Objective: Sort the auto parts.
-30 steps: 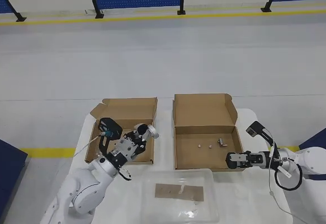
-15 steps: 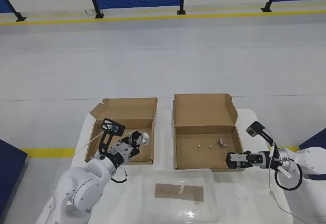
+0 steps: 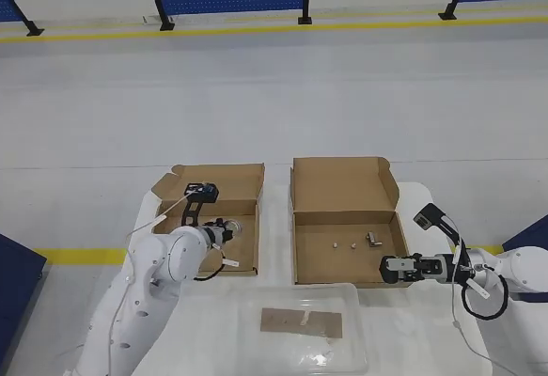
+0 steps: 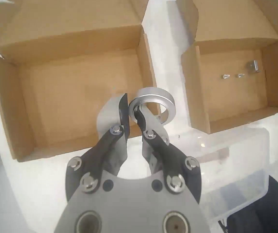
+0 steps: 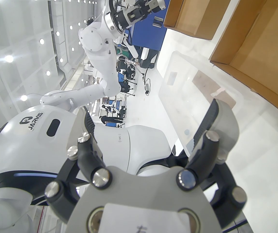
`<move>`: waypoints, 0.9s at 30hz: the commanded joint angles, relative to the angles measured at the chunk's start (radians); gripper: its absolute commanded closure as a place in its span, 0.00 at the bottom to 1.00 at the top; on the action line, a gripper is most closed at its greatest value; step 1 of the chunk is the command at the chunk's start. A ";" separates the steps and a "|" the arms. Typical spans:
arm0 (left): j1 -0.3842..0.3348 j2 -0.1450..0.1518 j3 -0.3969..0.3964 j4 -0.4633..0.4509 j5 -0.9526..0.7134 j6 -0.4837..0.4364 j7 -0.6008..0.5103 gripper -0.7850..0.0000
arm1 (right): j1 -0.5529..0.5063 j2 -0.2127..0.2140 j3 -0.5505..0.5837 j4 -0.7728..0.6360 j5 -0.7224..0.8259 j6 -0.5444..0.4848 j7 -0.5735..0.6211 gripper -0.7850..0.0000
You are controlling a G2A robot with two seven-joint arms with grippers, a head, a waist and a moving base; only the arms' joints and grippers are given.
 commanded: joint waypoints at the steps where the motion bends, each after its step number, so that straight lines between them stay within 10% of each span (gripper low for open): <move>1: -0.006 -0.001 0.002 0.009 -0.003 0.009 0.003 1.00 | 0.000 0.000 0.000 0.000 0.000 0.000 0.000 0.00; 11: -0.044 -0.007 0.035 0.090 0.058 0.062 -0.067 1.00 | 0.000 0.000 0.000 0.000 0.000 0.000 0.000 0.00; 27: -0.364 -0.121 0.234 0.618 -0.001 0.222 -0.131 1.00 | 0.000 0.000 0.000 0.000 0.000 0.000 0.000 0.00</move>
